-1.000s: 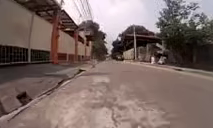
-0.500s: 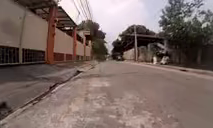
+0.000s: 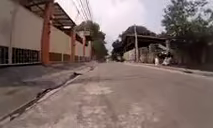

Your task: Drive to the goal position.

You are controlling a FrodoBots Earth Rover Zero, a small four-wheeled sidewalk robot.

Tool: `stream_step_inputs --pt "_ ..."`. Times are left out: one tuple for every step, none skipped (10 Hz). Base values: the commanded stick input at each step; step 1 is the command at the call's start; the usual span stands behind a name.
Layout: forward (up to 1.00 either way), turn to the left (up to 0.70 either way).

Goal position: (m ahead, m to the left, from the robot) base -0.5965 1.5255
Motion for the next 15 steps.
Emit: stream_step_inputs --pt "0.85 0.0" --pt "0.85 0.0" --pt "0.85 0.0" --pt "0.85 0.0" --pt "0.85 0.0" --pt "0.85 0.0" --pt "0.85 0.0" --pt "0.85 0.0" --pt "0.85 0.0" --pt "0.85 0.0" --pt "0.85 0.0" --pt "0.85 0.0" --pt "0.85 0.0" --pt "0.85 0.0" --pt "0.85 0.0"
